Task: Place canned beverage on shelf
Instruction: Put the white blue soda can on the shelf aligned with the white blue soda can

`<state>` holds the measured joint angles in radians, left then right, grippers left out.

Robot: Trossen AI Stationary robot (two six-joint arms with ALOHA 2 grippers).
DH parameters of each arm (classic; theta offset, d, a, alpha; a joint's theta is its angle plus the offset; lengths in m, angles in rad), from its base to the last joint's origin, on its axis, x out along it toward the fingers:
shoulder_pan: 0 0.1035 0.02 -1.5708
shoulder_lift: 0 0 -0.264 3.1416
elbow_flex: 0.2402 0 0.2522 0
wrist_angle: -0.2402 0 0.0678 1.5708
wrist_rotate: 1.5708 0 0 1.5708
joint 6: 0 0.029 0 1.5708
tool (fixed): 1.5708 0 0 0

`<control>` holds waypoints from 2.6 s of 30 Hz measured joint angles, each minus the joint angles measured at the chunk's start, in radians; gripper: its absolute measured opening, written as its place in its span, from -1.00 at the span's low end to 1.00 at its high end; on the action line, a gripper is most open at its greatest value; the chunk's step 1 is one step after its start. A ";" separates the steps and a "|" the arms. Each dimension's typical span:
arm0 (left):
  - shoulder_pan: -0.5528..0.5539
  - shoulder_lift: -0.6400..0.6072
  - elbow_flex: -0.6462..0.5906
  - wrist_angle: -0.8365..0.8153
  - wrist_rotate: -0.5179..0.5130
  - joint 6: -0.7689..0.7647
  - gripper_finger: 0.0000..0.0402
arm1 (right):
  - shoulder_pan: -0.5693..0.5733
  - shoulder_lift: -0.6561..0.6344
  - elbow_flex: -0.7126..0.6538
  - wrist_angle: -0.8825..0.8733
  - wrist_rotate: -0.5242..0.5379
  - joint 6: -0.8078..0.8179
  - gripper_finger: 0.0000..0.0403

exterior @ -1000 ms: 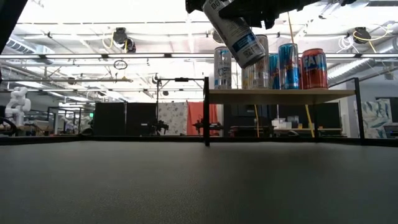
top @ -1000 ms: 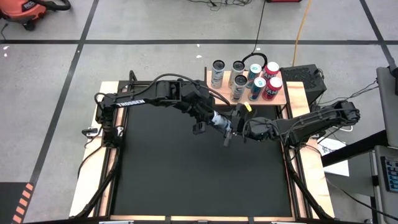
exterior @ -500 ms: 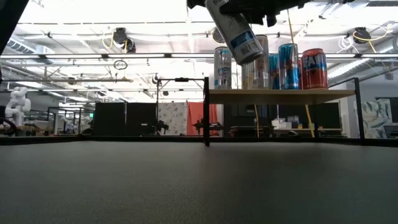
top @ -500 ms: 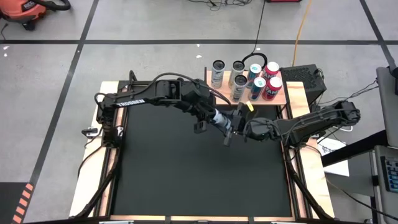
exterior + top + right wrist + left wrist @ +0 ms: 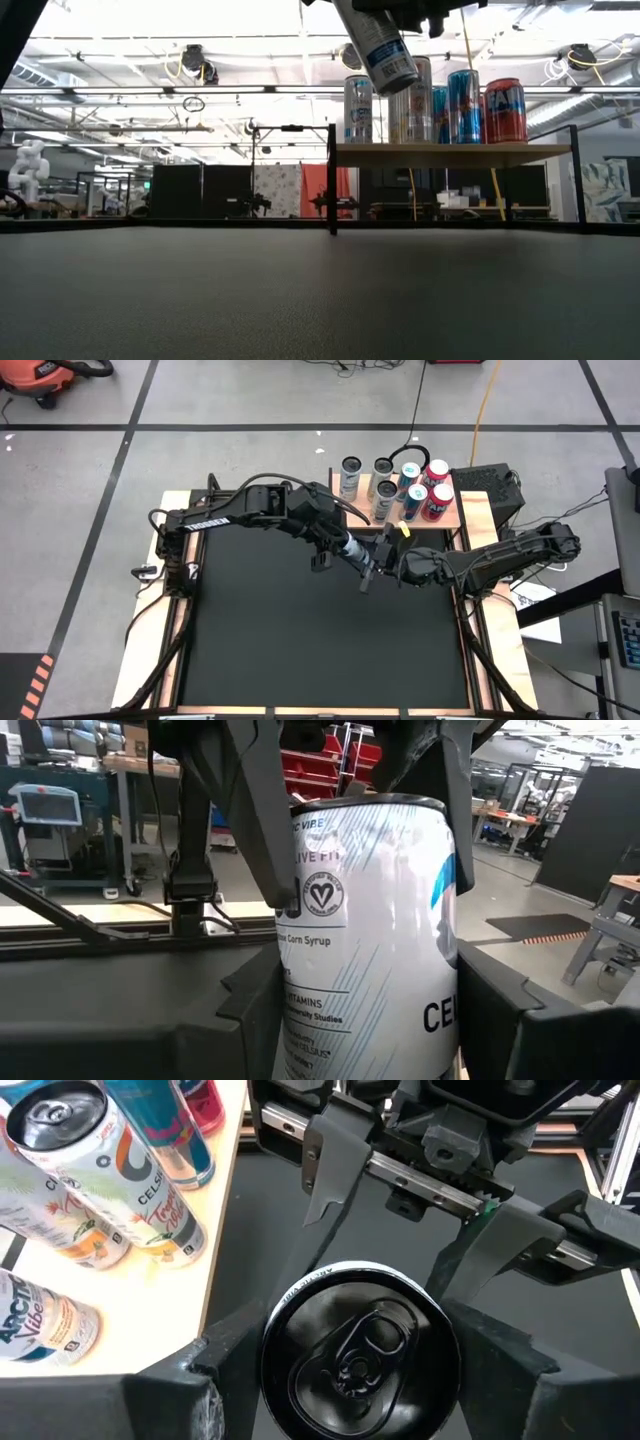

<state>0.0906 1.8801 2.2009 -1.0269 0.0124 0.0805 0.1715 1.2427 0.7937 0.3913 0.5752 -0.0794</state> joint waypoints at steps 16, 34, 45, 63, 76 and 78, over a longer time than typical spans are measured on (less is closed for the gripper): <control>0.002 0.027 0.002 -0.043 0.025 0.005 0.24 | 0.000 -0.005 -0.006 -0.017 0.005 -0.029 -0.05; 0.003 0.043 0.006 -0.147 -0.047 0.120 0.64 | -0.007 -0.004 -0.010 -0.099 0.029 0.021 -0.04; 0.001 -0.005 0.008 -0.222 -0.134 0.042 0.66 | -0.012 -0.005 -0.007 0.002 0.151 0.032 -0.04; -0.006 -0.080 0.008 -0.303 -0.129 -0.023 0.66 | -0.078 0.126 -0.004 0.341 0.243 -0.034 -0.04; -0.006 -0.079 0.007 -0.344 -0.123 -0.023 0.66 | -0.127 0.272 -0.004 0.667 0.328 -0.133 -0.04; -0.006 -0.079 0.007 -0.347 -0.122 -0.023 0.66 | -0.138 0.273 -0.004 0.671 0.373 -0.103 -0.04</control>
<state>0.0845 1.8008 2.2082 -1.3735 -0.1093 0.0578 0.0336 1.5158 0.7898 1.0621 0.9477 -0.1825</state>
